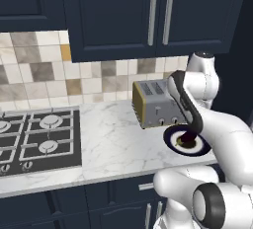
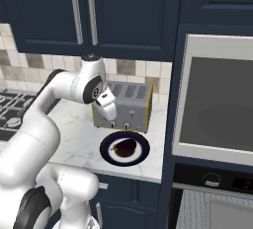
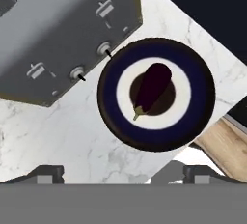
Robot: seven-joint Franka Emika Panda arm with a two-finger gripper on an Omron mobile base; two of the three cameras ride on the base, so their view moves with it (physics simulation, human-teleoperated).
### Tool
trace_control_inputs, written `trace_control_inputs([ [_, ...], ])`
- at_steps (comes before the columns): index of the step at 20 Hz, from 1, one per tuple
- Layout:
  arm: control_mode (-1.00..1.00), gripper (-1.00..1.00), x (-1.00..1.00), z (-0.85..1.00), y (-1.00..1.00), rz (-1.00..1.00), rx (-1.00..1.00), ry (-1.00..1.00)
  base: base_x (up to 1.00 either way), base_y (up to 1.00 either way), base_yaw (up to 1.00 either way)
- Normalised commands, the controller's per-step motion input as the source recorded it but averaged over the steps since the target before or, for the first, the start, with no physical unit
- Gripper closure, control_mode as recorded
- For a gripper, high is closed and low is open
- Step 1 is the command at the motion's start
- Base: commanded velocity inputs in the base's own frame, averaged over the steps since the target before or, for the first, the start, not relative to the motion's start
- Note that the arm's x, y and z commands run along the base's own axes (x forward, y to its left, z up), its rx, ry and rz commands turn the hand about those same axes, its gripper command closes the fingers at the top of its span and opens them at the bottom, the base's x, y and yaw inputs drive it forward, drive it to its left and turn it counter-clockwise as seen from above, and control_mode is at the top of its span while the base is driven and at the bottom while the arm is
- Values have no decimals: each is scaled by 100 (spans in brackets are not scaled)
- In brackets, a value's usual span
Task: Place the eggplant on the rack of the oven.
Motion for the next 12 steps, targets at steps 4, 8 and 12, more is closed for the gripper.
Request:
trace_control_inputs([
  [4,-100,-100,0,-85,-27,-43,1,0,0,0,0],
  [8,-100,-100,1,-85,-16,-30,0,0,0,0,0],
  [12,-100,-100,19,-62,-17,-18,0,1,0,0,0],
])
